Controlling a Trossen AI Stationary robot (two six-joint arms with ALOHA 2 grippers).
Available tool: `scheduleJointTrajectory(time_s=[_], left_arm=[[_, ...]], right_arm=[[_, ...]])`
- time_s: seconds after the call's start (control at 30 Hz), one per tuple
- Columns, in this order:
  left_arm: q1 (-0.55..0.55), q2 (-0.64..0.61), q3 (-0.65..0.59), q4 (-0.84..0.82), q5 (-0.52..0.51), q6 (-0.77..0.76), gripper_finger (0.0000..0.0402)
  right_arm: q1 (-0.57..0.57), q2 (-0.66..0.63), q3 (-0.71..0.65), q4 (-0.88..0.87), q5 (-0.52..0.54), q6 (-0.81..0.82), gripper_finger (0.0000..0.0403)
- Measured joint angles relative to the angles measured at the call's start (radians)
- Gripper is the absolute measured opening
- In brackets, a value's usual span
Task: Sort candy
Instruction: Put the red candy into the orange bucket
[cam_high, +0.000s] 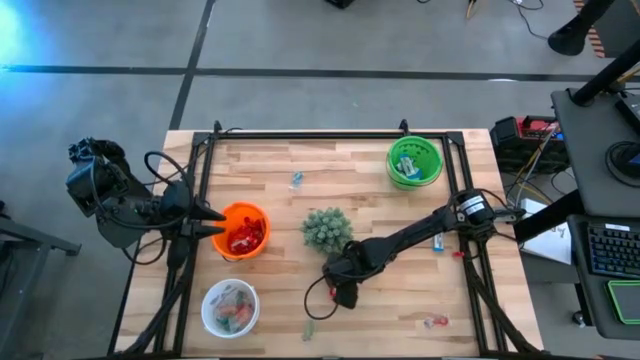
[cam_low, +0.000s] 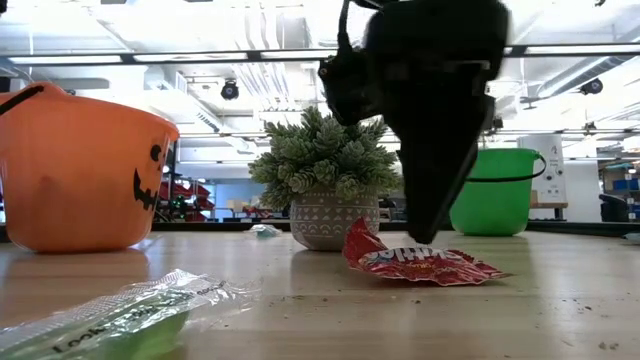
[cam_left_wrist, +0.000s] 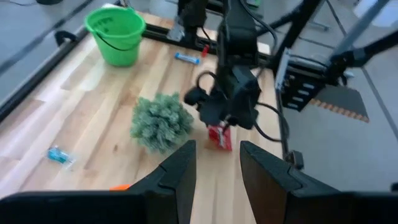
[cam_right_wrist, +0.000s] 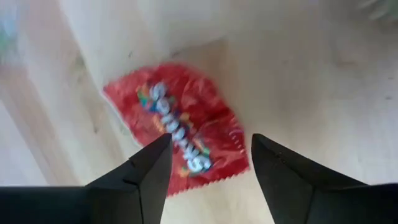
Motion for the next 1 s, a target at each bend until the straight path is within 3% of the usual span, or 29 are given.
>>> scheduleJointTrajectory(time_s=[0.33,0.63,1.0], left_arm=[[0.0,0.002,0.0,-0.001,0.096,0.05,0.0107],[-0.001,-0.002,0.0,-0.006,0.099,0.132,0.0107],[-0.001,-0.008,0.0,-0.007,0.098,0.132,0.0107]], right_arm=[[0.002,-0.001,0.012,0.009,0.001,0.175,0.0217],[0.012,-0.001,0.012,0.01,-0.053,0.129,0.0217],[0.009,0.0,-0.002,0.009,0.007,0.076,0.0217]])
